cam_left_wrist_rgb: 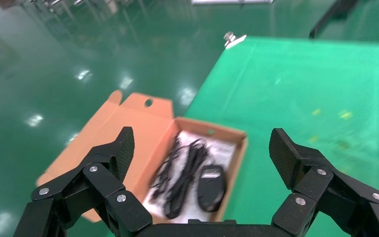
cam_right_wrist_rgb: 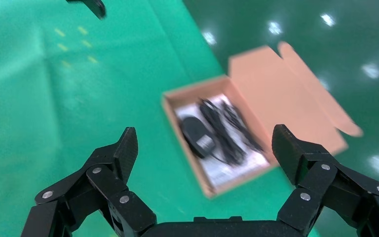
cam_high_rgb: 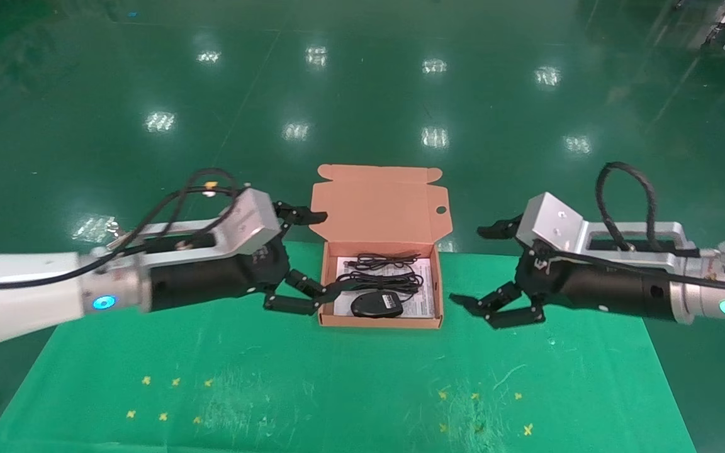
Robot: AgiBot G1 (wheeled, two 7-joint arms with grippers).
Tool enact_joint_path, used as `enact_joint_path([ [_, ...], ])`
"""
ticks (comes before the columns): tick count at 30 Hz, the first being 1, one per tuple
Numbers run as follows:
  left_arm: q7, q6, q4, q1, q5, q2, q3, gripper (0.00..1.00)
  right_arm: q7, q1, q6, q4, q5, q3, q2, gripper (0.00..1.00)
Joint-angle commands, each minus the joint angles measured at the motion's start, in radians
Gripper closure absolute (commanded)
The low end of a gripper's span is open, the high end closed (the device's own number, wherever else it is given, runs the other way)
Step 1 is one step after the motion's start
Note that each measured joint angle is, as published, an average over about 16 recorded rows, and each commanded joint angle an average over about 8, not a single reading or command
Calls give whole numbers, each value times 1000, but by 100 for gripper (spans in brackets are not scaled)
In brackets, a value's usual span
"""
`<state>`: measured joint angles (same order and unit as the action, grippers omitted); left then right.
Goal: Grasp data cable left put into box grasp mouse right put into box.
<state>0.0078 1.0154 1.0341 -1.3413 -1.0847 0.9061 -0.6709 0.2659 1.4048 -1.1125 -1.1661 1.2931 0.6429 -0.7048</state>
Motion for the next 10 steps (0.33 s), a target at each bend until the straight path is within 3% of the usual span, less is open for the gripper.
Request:
enact_joint_path([
  [1, -15, 37, 19, 21, 27, -23, 30, 0, -6, -24, -28, -9, -41, -26, 7, 0],
  [10, -71, 173, 90, 96, 128, -106, 141, 0, -26, -111, -129, -40, -189, -122, 32, 0],
])
